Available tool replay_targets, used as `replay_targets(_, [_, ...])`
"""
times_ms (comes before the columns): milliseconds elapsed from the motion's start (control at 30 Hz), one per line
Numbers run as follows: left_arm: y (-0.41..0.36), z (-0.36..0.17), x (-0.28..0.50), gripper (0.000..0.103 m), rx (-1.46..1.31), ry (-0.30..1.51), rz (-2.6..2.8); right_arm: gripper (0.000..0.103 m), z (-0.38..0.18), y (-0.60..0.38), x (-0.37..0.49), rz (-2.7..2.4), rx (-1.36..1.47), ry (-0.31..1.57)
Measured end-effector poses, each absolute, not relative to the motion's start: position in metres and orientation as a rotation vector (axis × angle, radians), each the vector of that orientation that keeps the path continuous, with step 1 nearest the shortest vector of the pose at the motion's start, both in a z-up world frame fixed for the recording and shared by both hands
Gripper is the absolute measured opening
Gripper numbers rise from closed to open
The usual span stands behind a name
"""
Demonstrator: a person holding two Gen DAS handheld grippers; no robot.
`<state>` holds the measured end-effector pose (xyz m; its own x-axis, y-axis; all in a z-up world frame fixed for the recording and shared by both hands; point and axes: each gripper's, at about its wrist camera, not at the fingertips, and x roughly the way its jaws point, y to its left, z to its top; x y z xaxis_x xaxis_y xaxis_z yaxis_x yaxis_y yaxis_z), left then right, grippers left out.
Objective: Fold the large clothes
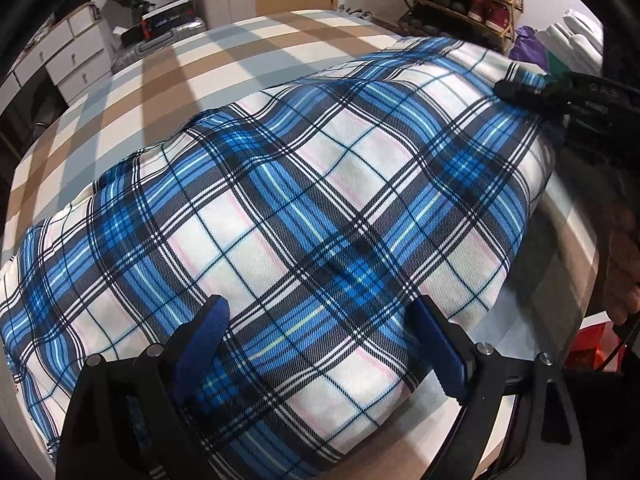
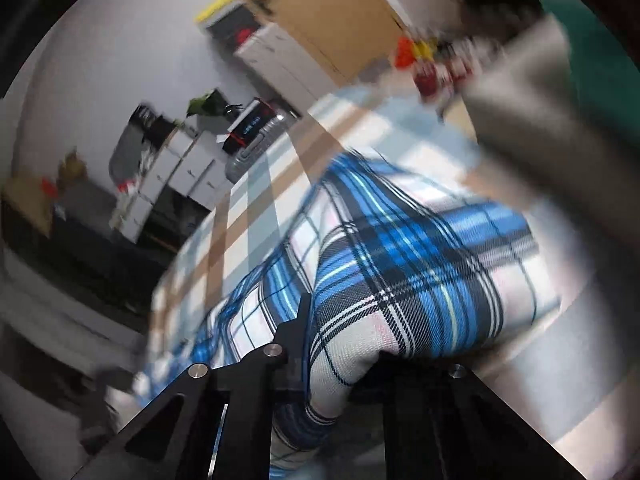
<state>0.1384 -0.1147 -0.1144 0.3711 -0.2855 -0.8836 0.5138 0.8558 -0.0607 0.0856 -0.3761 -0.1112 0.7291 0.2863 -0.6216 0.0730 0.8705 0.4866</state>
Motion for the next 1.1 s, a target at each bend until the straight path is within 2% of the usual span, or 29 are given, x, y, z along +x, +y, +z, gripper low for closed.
replay_targets(200, [-0.155, -0.105, 0.149, 0.087, 0.081, 1.072, -0.731, 0.009, -0.02, -0.345, 0.075, 0.076, 0.035, 0.623])
replay_targets(233, [-0.154, -0.099, 0.151, 0.074, 0.033, 1.096, -0.776, 0.009, -0.002, -0.335, 0.069, 0.069, -0.043, 0.59])
replay_targets(267, [-0.149, -0.091, 0.153, 0.067, 0.0, 1.103, -0.783, 0.009, 0.009, -0.324, 0.064, 0.068, -0.11, 0.564])
replay_targets(300, [-0.138, -0.081, 0.153, 0.063, -0.043, 1.094, -0.774, 0.009, 0.02, -0.306, 0.056, 0.073, -0.202, 0.53])
replay_targets(333, [-0.114, -0.065, 0.151, 0.063, -0.111, 1.06, -0.758, 0.009, 0.026, -0.282, 0.047, 0.088, -0.309, 0.493])
replay_targets(433, [-0.049, -0.039, 0.141, 0.065, -0.181, 0.996, -0.698, 0.01, 0.008, -0.211, 0.016, 0.179, -0.551, 0.433])
replay_targets(533, [0.027, -0.028, 0.131, 0.065, -0.211, 0.952, -0.528, 0.01, -0.047, -0.137, -0.016, 0.289, -0.77, 0.419])
replay_targets(667, [0.105, -0.035, 0.126, 0.065, -0.323, 0.946, -0.422, 0.014, -0.133, -0.084, -0.04, 0.413, -0.85, 0.586])
replay_targets(733, [0.126, -0.047, 0.128, 0.065, -0.381, 0.979, -0.399, 0.022, -0.158, -0.074, -0.049, 0.407, -0.884, 0.598])
replay_targets(767, [0.13, -0.049, 0.127, 0.065, -0.4, 0.989, -0.4, 0.032, -0.163, -0.073, -0.053, 0.425, -0.87, 0.602])
replay_targets(800, [0.13, -0.051, 0.127, 0.065, -0.41, 0.999, -0.409, 0.048, -0.162, -0.073, -0.056, 0.449, -0.844, 0.611])
replay_targets(900, [0.113, -0.044, 0.122, 0.065, -0.409, 1.003, -0.464, 0.075, -0.147, -0.077, -0.063, 0.567, -0.694, 0.63])
replay_targets(967, [0.09, -0.039, 0.121, 0.065, -0.398, 1.005, -0.535, 0.082, -0.139, -0.08, -0.063, 0.638, -0.59, 0.666])
replay_targets(1100, [0.052, -0.045, 0.137, 0.065, -0.382, 1.071, -0.654, 0.082, -0.128, -0.091, -0.053, 0.761, -0.392, 0.757])
